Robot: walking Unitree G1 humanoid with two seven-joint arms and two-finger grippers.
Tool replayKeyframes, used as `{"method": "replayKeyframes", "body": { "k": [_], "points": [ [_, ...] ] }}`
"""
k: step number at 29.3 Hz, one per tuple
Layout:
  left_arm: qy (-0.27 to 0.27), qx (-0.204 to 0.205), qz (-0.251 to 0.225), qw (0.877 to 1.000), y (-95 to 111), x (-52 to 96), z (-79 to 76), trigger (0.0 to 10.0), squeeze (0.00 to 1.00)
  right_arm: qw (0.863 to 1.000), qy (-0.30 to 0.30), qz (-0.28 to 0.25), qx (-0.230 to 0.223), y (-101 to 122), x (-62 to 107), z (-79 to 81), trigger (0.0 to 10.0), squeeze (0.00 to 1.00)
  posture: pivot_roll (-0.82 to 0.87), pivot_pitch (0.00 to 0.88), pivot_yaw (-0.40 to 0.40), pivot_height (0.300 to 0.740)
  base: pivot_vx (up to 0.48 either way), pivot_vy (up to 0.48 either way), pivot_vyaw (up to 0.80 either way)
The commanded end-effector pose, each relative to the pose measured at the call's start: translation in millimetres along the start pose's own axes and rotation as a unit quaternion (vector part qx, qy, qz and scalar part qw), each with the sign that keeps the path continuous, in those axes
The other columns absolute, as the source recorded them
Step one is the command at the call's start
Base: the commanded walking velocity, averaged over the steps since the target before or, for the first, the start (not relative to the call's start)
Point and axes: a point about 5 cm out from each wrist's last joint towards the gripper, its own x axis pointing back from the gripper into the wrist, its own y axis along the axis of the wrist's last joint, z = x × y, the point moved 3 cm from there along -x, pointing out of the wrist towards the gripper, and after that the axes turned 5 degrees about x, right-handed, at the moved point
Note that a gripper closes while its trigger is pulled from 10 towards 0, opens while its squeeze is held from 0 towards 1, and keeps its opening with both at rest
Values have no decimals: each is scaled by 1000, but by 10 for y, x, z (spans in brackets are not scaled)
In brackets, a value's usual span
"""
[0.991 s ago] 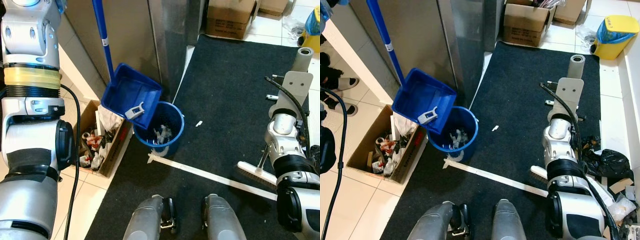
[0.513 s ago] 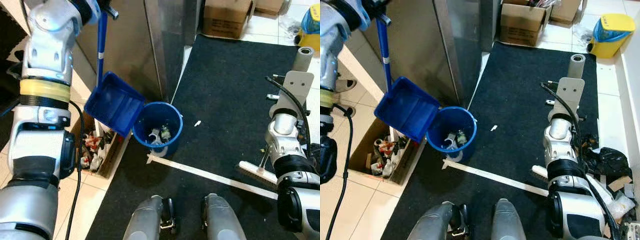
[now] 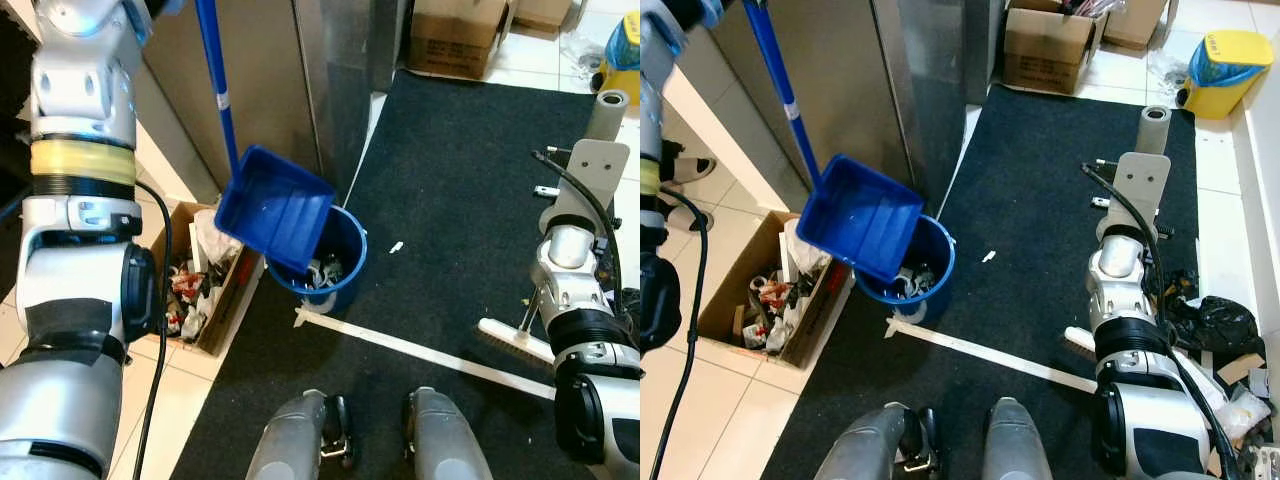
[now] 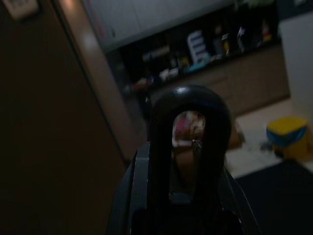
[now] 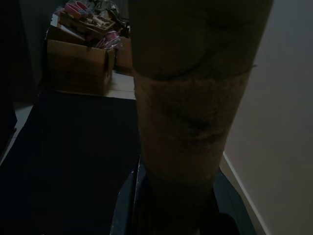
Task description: Sweep floor
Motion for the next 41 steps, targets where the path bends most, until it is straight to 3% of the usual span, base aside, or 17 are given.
{"method": "replayKeyframes", "body": {
  "k": [1,7,11,13,14,15,16,18,22,30,33,36,41],
  "points": [
    [5,13,-46,999,258,-7,9,10000,0,1000,1,-14,-21,113,-17,30,10000,0,-9,56,92,740,0,0,0],
    [18,63,-55,996,218,1,-40,10000,0,998,-7,1,-56,108,-38,-9,10000,0,-8,55,95,740,0,0,0],
    [58,177,-57,981,14,62,-122,10000,0,992,-39,1,-119,265,-107,-182,10000,0,-31,53,97,740,0,0,0],
    [60,180,-53,980,-10,62,-149,10000,0,991,-42,-2,-124,290,-118,-203,10000,0,-31,53,97,740,0,0,0],
    [55,185,-49,980,-65,53,-277,10000,0,990,-45,-13,-132,365,-144,-250,10000,0,-37,51,95,740,0,0,0],
    [55,185,-49,980,-65,53,-277,10000,0,990,-45,-13,-132,365,-144,-250,10000,0,-37,51,95,740,0,0,0],
    [35,184,-43,981,-132,45,-447,10000,0,989,-45,-21,-139,420,-160,-267,10000,0,-43,46,91,740,0,0,0],
    [31,190,-40,981,-163,43,-503,10000,0,989,-44,-22,-140,433,-164,-268,10000,0,-43,46,91,740,0,0,0],
    [12,207,-11,978,-382,76,-797,10000,0,988,-42,-31,-146,511,-157,-257,10000,0,-56,38,85,740,0,0,0],
    [60,252,9,966,-534,188,-840,10000,0,988,-34,-60,-138,686,-168,-255,10000,0,-59,23,62,740,0,0,0],
    [63,248,11,967,-550,209,-843,10000,0,989,-31,-61,-133,698,-176,-238,10000,0,-57,21,56,740,0,0,0],
    [77,217,30,973,-627,276,-820,10000,0,992,-26,-62,-107,673,-170,-213,10000,0,-53,16,47,740,0,0,0],
    [84,212,48,972,-712,327,-854,10000,0,993,-25,-49,-109,605,-163,-212,10000,0,-55,15,48,740,0,0,-170]
  ]
}}
